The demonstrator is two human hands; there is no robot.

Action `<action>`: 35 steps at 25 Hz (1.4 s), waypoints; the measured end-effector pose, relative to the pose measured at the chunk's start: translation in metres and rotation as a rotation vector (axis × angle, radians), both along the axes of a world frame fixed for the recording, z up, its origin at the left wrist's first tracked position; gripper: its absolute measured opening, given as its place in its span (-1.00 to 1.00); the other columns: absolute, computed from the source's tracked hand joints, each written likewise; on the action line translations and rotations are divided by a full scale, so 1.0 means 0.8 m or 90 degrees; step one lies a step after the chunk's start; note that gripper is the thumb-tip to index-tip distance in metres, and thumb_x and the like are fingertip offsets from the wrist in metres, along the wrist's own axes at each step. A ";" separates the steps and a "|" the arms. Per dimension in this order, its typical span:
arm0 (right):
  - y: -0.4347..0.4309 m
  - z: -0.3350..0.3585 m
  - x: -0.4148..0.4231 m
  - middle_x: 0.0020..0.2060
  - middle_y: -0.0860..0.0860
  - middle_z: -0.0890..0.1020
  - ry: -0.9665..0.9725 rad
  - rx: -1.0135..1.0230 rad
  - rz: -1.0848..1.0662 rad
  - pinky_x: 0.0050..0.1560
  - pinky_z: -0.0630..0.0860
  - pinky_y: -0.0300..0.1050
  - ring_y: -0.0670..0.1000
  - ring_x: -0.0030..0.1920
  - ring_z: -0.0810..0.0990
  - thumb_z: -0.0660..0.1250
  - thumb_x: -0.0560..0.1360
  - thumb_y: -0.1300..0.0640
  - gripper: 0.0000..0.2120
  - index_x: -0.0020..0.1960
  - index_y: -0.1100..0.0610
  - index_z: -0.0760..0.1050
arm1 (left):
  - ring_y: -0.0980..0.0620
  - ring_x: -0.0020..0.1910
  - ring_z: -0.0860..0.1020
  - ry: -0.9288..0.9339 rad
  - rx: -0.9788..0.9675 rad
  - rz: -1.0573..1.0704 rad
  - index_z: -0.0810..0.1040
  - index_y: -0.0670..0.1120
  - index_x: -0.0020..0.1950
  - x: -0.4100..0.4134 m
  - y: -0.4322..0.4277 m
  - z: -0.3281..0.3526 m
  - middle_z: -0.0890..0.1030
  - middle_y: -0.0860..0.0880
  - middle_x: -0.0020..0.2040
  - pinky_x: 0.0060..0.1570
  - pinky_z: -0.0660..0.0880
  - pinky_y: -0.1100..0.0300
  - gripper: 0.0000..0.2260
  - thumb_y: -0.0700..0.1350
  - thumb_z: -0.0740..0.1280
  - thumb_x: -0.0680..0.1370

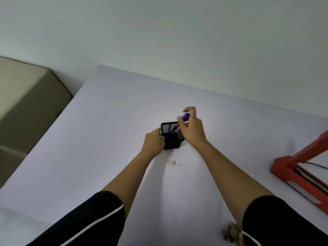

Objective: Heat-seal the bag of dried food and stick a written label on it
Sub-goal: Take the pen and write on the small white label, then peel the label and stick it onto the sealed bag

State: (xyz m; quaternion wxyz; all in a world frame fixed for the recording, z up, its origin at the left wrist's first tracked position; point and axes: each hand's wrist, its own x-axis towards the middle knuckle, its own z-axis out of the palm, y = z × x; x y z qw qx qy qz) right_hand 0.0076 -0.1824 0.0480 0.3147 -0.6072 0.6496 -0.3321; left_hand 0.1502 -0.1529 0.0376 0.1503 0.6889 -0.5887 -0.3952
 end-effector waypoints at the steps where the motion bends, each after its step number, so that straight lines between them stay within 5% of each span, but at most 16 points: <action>1: -0.004 -0.009 0.004 -0.21 0.10 0.55 0.050 0.012 0.025 -0.21 0.55 -0.02 0.11 -0.24 0.60 0.24 0.56 0.09 -0.78 0.14 0.12 0.29 | -0.18 0.11 0.52 0.013 -0.001 -0.001 0.46 -0.18 0.27 0.000 -0.001 -0.003 0.59 -0.18 0.14 0.02 0.42 0.11 -0.69 -0.29 0.13 0.56; 8: -0.018 -0.046 0.002 -0.15 0.14 0.56 0.182 0.029 0.103 -0.24 0.46 -0.07 0.09 -0.18 0.53 0.24 0.56 0.09 -0.82 0.06 0.19 0.38 | -0.12 0.07 0.55 0.046 -0.027 0.020 0.47 -0.12 0.29 -0.003 -0.008 -0.013 0.62 -0.16 0.12 -0.07 0.40 0.22 -0.66 -0.32 0.15 0.54; 13: -0.027 -0.053 -0.004 0.11 0.15 0.42 0.262 -0.022 0.139 0.07 0.50 -0.01 0.10 0.07 0.48 0.34 0.50 0.13 -0.72 0.17 0.19 0.47 | -0.07 0.07 0.56 0.059 -0.025 0.036 0.43 -0.12 0.33 -0.004 -0.005 -0.015 0.61 -0.13 0.17 -0.15 0.33 0.35 -0.66 -0.29 0.15 0.57; 15: -0.028 -0.051 -0.010 0.18 0.15 0.41 0.209 -0.035 0.109 0.15 0.45 -0.02 0.08 0.15 0.44 0.34 0.50 0.06 -0.60 0.30 0.12 0.39 | -0.03 0.12 0.56 0.095 -0.028 0.098 0.39 -0.14 0.37 -0.004 0.002 -0.015 0.57 -0.11 0.22 -0.09 0.36 0.35 -0.66 -0.21 0.18 0.59; 18: -0.005 -0.060 -0.027 0.15 0.15 0.45 0.044 -0.066 -0.083 0.10 0.48 -0.07 0.06 0.11 0.49 0.25 0.55 0.10 -0.70 0.25 0.17 0.40 | 0.05 0.02 0.56 0.096 -0.102 0.238 0.51 -0.12 0.26 0.007 0.024 -0.032 0.61 -0.05 0.12 -0.06 0.35 0.35 -0.74 -0.15 0.21 0.59; 21: 0.057 -0.104 -0.045 0.07 0.16 0.46 0.077 0.027 -0.172 -0.02 0.52 -0.03 0.13 0.02 0.53 0.21 0.55 0.22 -0.81 0.15 0.20 0.44 | 0.06 -0.10 0.53 0.027 -0.067 0.151 0.59 -0.15 0.15 0.010 0.058 -0.072 0.60 -0.12 0.08 -0.03 0.42 0.27 -0.80 -0.18 0.28 0.55; 24: 0.111 -0.140 -0.042 0.09 0.12 0.45 0.094 0.121 -0.021 0.02 0.52 -0.05 0.09 0.02 0.52 0.30 0.50 0.18 -0.73 0.20 0.14 0.48 | -0.05 -0.11 0.56 -0.014 -0.032 0.027 0.59 -0.16 0.17 0.003 0.079 -0.104 0.54 -0.13 0.10 0.04 0.50 0.12 -0.75 -0.17 0.35 0.51; 27: 0.128 -0.153 -0.028 0.11 0.05 0.45 0.189 0.125 0.105 0.03 0.47 -0.17 0.00 0.09 0.45 0.34 0.49 0.05 -0.66 0.25 0.06 0.50 | -0.11 -0.09 0.55 -0.077 -0.079 -0.034 0.58 -0.17 0.19 -0.004 0.090 -0.118 0.52 -0.15 0.09 -0.07 0.47 0.16 -0.73 -0.15 0.36 0.51; 35: 0.123 -0.150 -0.017 0.08 0.03 0.46 0.131 0.144 0.083 0.10 0.45 -0.22 -0.03 0.10 0.44 0.38 0.46 0.17 -0.83 0.05 0.14 0.54 | -0.06 -0.16 0.54 -0.024 -0.083 0.002 0.59 -0.21 -0.02 -0.013 0.087 -0.119 0.59 -0.14 -0.06 -0.11 0.50 0.15 -0.90 -0.24 0.32 0.51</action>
